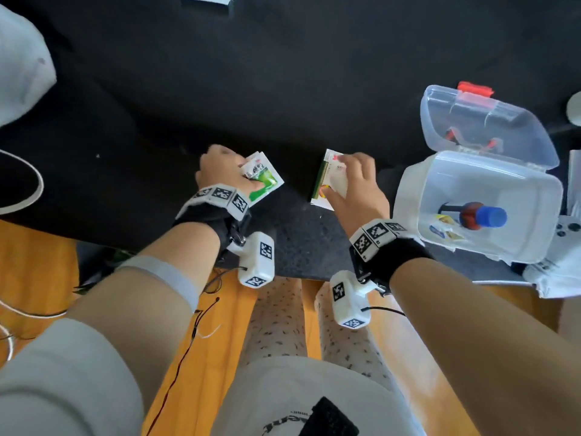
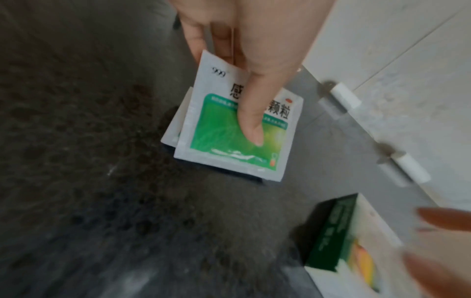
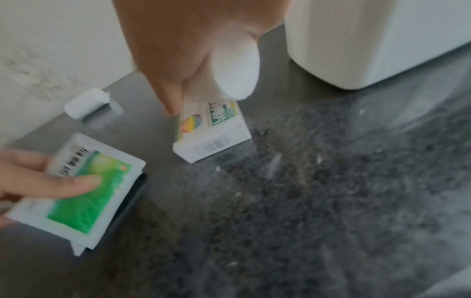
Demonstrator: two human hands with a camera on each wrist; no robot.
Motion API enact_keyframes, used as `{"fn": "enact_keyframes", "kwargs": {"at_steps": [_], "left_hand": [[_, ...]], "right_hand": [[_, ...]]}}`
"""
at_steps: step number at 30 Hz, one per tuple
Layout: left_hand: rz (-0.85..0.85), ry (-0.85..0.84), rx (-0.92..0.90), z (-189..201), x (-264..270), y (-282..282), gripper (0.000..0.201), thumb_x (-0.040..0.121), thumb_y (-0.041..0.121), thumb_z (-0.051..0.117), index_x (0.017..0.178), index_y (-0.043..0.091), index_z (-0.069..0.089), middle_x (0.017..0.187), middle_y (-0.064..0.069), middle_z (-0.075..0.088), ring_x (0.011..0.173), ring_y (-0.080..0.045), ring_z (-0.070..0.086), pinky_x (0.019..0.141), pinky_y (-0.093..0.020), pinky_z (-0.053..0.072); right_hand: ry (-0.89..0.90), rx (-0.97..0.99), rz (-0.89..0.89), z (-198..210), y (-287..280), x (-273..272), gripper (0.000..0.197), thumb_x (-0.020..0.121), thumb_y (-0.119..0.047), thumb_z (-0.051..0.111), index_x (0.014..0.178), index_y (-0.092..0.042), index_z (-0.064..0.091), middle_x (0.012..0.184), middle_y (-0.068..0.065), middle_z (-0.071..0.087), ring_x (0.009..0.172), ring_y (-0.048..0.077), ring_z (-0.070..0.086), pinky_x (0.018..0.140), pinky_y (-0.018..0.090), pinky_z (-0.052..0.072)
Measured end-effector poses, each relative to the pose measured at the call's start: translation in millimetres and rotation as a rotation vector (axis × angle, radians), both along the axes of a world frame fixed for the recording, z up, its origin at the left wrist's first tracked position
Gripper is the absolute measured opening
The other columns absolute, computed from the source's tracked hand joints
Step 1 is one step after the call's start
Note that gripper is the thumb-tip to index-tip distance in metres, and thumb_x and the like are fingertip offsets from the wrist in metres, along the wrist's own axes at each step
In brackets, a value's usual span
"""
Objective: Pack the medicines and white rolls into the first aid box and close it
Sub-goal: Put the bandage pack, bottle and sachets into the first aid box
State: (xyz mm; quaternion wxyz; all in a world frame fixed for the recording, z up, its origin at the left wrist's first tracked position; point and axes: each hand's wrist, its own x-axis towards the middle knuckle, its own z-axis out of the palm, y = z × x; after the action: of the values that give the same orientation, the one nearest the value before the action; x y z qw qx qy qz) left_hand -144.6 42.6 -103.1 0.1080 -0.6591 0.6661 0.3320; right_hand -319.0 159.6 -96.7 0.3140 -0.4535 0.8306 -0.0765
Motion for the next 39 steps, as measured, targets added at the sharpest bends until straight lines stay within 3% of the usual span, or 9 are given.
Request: {"fn": "enact_keyframes", "kwargs": {"at_steps": [5,9,13,19,22,27,32,35,39], "left_hand": [[-0.058,-0.079,0.025,-10.7,-4.7,13.5,0.054,0.066,0.023,0.081,0.111,0.016,0.053,0.140,-0.003,0.032,0.130,-0.029,0.031,0.098,-0.050,0.036],[0.053,-0.079,0.058,-11.3,-8.7,26.6,0.064,0.070,0.021,0.077,0.121,0.016,0.038,0.132,-0.008,0.046,0.125,-0.033,0.042,0.099,-0.052,0.032],[0.063,-0.021,0.092,-10.6,-5.2,28.4,0.061,0.077,0.022,0.071,0.126,0.015,0.035,0.124,-0.006,0.059,0.118,-0.033,0.051,0.102,-0.042,0.028],[0.090,0.401,0.237,-10.7,-24.4,33.1,0.020,0.085,0.023,0.063,0.097,0.007,0.060,0.099,-0.007,0.063,0.098,-0.023,0.061,0.074,-0.026,0.044],[0.099,0.528,0.421,-5.2,-41.8,43.1,0.027,0.088,0.015,0.058,0.112,0.001,0.058,0.111,-0.011,0.064,0.099,-0.018,0.058,0.079,-0.022,0.048],[0.193,0.644,0.539,2.4,-48.3,52.4,0.023,0.089,0.015,0.058,0.111,0.009,0.059,0.119,-0.010,0.065,0.109,-0.023,0.062,0.100,-0.038,0.048],[0.243,0.642,0.668,5.1,-51.2,50.5,0.012,0.089,0.015,0.056,0.100,0.016,0.060,0.107,-0.003,0.067,0.101,-0.020,0.064,0.092,-0.037,0.052],[0.264,0.650,0.752,5.6,-54.8,55.5,0.010,0.089,0.014,0.056,0.096,0.020,0.060,0.098,0.001,0.066,0.090,-0.015,0.065,0.073,-0.031,0.056],[0.302,0.665,0.728,-0.2,-53.5,63.0,0.013,0.088,0.012,0.057,0.093,0.023,0.062,0.097,0.002,0.068,0.091,-0.015,0.066,0.077,-0.034,0.055]], "right_hand": [[-0.164,0.168,-0.446,1.6,-5.5,2.4,0.102,0.069,-0.046,0.076,0.145,-0.026,0.011,0.137,0.007,0.033,0.107,0.024,0.057,0.072,0.033,0.044],[-0.181,0.196,-0.498,-2.6,-3.7,2.0,0.089,0.071,-0.039,0.076,0.139,-0.024,0.021,0.126,0.006,0.051,0.109,0.026,0.058,0.075,0.035,0.043],[-0.184,0.179,-0.493,-4.5,0.0,-0.6,0.085,0.069,-0.037,0.078,0.135,-0.023,0.026,0.123,0.004,0.056,0.111,0.026,0.057,0.076,0.034,0.044],[-0.233,0.152,-0.463,-3.8,2.1,-5.8,0.091,0.067,-0.030,0.082,0.139,-0.026,0.026,0.126,0.005,0.056,0.113,0.024,0.057,0.085,0.035,0.048],[-0.249,0.215,-0.447,-3.1,1.8,-10.9,0.092,0.067,-0.027,0.082,0.141,-0.024,0.027,0.129,0.005,0.055,0.114,0.023,0.056,0.086,0.034,0.048],[-0.335,0.258,-0.437,-3.5,6.3,-16.1,0.051,0.073,-0.028,0.077,0.116,-0.014,0.056,0.114,0.005,0.063,0.088,0.015,0.052,0.073,0.026,0.042],[-0.384,0.317,-0.383,-9.8,7.5,-14.6,0.017,0.081,-0.029,0.068,0.081,-0.015,0.058,0.085,-0.001,0.059,0.080,0.017,0.054,0.060,0.023,0.041],[-0.371,0.329,-0.297,-14.3,7.5,-13.5,0.030,0.087,-0.028,0.056,0.061,-0.022,0.042,0.066,-0.007,0.047,0.073,0.016,0.050,0.047,0.018,0.029],[-0.354,0.289,-0.243,-15.1,13.4,-17.8,0.030,0.087,-0.024,0.053,0.061,-0.021,0.040,0.064,-0.007,0.044,0.059,0.010,0.045,0.046,0.020,0.029]]}}
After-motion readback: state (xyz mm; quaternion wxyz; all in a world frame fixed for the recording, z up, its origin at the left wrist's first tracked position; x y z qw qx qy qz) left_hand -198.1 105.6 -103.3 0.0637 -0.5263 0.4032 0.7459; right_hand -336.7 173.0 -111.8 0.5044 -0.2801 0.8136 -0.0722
